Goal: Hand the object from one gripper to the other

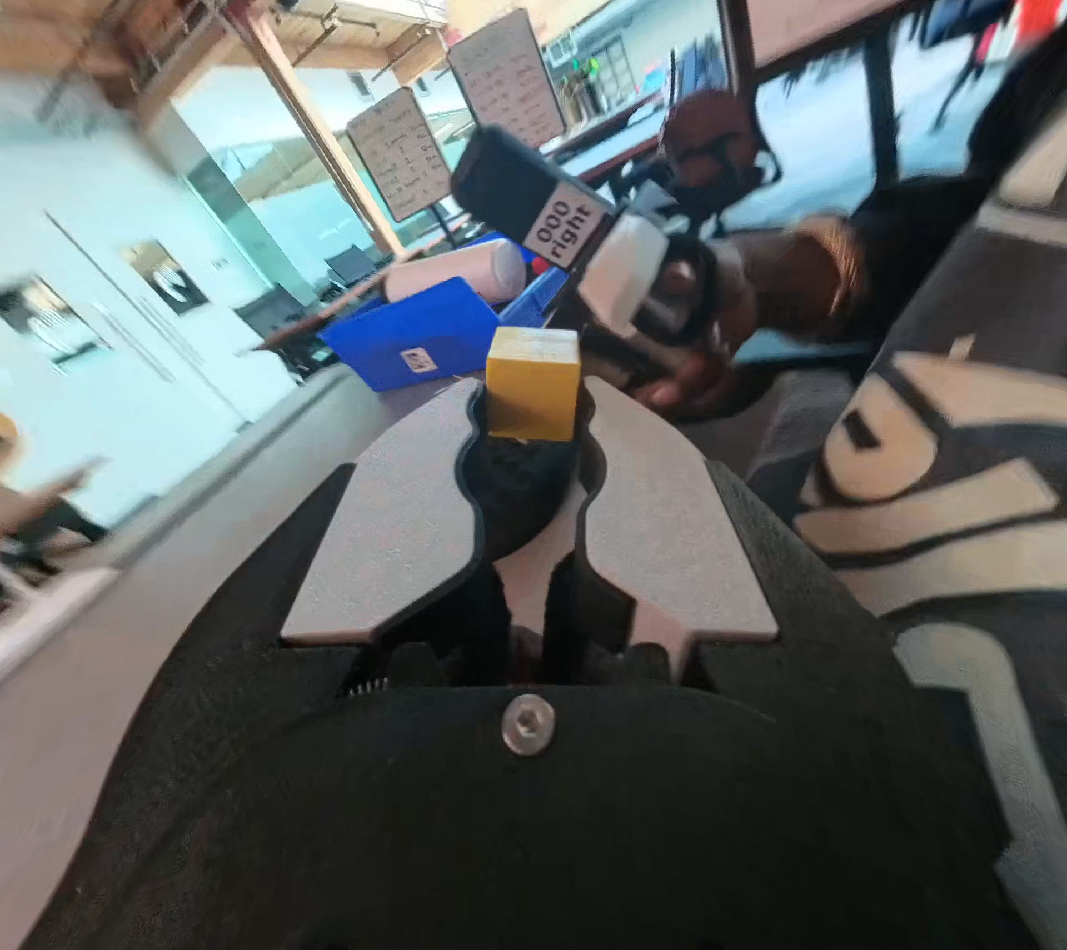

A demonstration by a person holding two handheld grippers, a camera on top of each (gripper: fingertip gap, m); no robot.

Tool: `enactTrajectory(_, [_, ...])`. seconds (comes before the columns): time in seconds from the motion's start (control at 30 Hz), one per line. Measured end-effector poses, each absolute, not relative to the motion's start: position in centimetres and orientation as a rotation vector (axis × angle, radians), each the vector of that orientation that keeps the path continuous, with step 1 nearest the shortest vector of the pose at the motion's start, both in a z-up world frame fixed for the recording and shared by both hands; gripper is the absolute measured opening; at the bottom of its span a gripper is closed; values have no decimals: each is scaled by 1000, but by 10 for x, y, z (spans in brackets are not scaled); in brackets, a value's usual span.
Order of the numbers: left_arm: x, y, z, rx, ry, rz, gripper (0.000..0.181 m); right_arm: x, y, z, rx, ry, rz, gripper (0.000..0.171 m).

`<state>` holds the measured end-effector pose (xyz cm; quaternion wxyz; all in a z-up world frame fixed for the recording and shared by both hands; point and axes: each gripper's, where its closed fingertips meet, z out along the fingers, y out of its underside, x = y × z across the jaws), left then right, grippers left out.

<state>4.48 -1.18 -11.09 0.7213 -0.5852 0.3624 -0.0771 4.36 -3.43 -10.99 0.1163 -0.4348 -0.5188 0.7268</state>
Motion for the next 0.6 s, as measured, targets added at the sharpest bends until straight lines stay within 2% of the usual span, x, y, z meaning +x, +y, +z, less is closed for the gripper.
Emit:
enactTrajectory(0.03, [43,-12,-108,-1322,728,-298,28,43,-31,-108,-1213,-1523,2035,49])
enactTrajectory(0.13, [42,-14,-102,-1390,530,-731,28,43,-19,-107,-975,-1562,1619,63])
enactTrajectory(0.27, [52,-24,-106,-1450,426,-1219,29,50,-19,-102,-571,-1565,1087,59])
enactTrajectory(0.47, [71,-32,-118,-1542,440,-1416,28,50,-34,-105,-308,-1562,758,54])
enactTrajectory(0.53, [75,-34,-118,-1544,445,-1460,29,48,-37,-110,-273,-1579,712,48])
enactTrajectory(0.6, [77,-35,-118,-1541,451,-1483,29,46,-38,-115,-256,-1598,669,30])
